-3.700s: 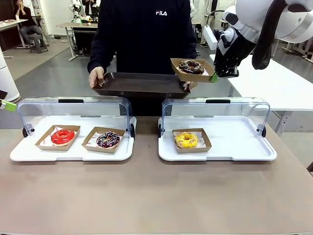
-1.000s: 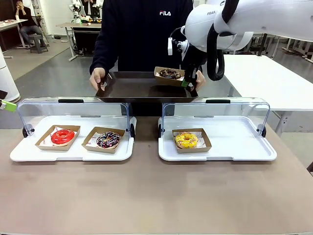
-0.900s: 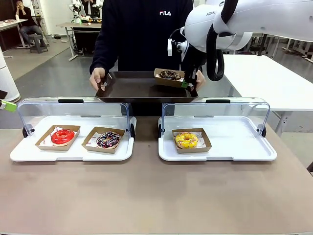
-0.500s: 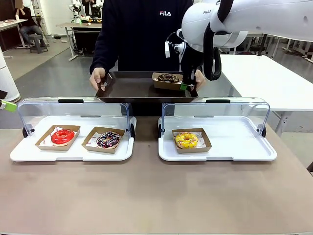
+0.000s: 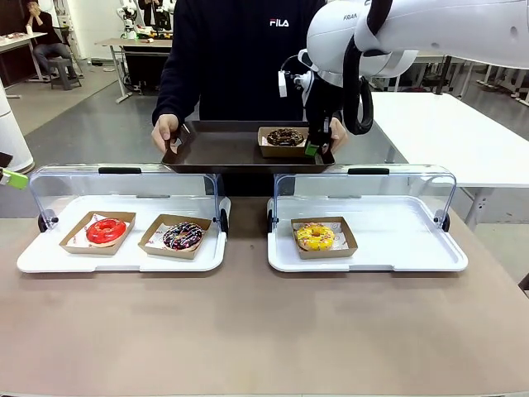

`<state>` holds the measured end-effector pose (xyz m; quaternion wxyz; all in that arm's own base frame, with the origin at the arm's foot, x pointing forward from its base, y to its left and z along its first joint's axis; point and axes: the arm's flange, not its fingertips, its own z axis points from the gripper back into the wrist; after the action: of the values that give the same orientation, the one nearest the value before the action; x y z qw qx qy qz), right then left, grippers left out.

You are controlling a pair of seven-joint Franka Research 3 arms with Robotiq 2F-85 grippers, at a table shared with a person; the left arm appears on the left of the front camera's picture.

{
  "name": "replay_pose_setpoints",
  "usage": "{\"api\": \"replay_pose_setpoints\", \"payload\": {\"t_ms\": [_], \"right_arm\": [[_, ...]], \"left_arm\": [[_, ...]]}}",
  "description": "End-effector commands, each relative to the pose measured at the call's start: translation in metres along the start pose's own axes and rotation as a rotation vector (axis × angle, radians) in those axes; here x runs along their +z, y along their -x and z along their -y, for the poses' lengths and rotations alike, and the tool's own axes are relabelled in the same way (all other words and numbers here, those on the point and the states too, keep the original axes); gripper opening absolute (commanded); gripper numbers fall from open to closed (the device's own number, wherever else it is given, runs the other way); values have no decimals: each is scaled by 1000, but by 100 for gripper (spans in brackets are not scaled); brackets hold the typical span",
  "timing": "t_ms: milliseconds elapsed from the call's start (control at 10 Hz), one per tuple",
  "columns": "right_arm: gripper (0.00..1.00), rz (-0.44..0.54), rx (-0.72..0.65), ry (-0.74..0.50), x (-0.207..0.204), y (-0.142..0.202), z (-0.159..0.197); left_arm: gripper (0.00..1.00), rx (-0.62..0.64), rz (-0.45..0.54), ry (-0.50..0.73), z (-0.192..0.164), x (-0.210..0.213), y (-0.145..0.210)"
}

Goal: Provide the desired donut to the person.
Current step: Place the picked Paper togo box onto the Handle tray extended by the person.

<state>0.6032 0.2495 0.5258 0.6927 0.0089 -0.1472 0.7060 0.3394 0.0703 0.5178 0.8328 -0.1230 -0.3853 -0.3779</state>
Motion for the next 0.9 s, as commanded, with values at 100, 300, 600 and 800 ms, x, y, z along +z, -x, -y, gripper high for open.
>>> {"api": "replay_pose_setpoints", "payload": {"t_ms": [100,300,600,800], "right_arm": [[100,21,12,-9,7,1,4],[95,30,19,-18,8,2,5],[100,30,25,-31,10,1,6],[100,31,34,-48,11,0,5]], "left_arm": [[100,-2,7,5,-1,0,1],[100,-2,7,5,-1,0,1],[100,-2,7,5,-1,0,1],[100,-2,7,5,-1,0,1]]}}
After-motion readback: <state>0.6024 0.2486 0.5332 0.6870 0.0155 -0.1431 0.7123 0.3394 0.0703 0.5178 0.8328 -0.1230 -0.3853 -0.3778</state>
